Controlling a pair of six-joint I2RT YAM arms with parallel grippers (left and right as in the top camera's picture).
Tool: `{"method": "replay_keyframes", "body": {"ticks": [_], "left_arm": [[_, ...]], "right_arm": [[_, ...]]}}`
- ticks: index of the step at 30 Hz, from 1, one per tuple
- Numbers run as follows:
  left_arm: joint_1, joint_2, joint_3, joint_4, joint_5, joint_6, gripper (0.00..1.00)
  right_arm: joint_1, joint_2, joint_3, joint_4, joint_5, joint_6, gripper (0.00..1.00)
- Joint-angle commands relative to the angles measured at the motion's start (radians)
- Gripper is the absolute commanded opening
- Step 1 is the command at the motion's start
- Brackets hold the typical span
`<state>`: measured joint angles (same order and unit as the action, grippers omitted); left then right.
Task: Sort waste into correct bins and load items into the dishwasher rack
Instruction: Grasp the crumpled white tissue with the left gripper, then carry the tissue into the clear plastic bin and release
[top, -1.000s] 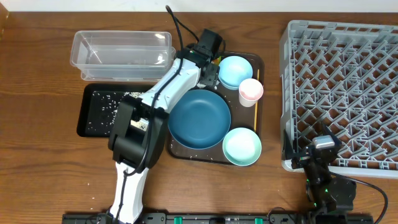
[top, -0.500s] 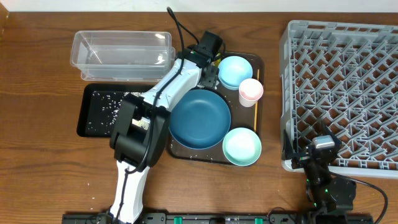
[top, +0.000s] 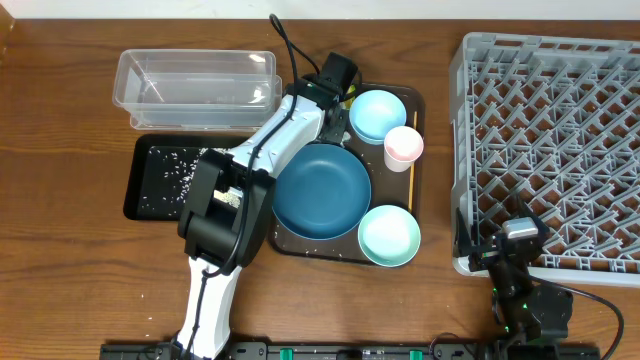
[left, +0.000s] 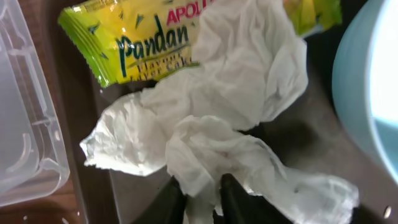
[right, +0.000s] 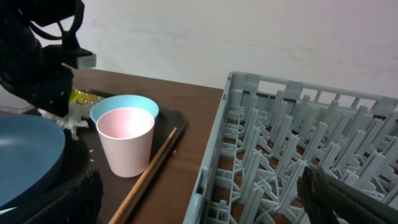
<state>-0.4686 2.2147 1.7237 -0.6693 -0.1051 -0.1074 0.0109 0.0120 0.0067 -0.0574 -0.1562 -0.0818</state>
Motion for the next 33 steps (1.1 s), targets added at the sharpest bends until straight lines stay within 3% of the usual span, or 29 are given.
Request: {"method": "replay_keyframes", "body": {"ticks": [1,6,17,22,26,32,33], "left_arm": [[-0.014,-0.037,-0.012,-0.015,-0.008,-0.002,0.19],[-0.028,-0.103,-0.012,-0.042,-0.009,-0.031,0.06],[-0.026,-0.277,-0.012,-0.079,-0.014,-0.097,0.06],[-0.004,-0.342,-0.012,-0.062,-0.161,-0.115,0.06],[0.048,-0.363,-0.012,-0.032,-0.297,-0.183,0.06],[0.178,-0.346,-0.012,-0.006,-0.300,-0.296,0.07],[0.198,-0.344,-0.013,-0.006,-0.300,-0.319,0.13]], "right_arm": [[0.009,-0.005,-0.001,-0.005,0.006,-0.009,0.99],[0.009,-0.005,-0.001,-0.005,0.006,-0.010,0.99],[0.009,-0.005,-0.001,-0.005,0.006,-0.010,0.99],[0.009,-0.005,-0.001,-0.005,0.006,-0.009,0.99],[0.009,-0.005,-0.001,-0.005,0.006,-0.009,0.99],[0.009,-0.005,-0.001,-0.005,0.006,-0.010,0.99],[0.009,-0.005,-0.001,-0.005,0.006,-0.009,0.99]]}}
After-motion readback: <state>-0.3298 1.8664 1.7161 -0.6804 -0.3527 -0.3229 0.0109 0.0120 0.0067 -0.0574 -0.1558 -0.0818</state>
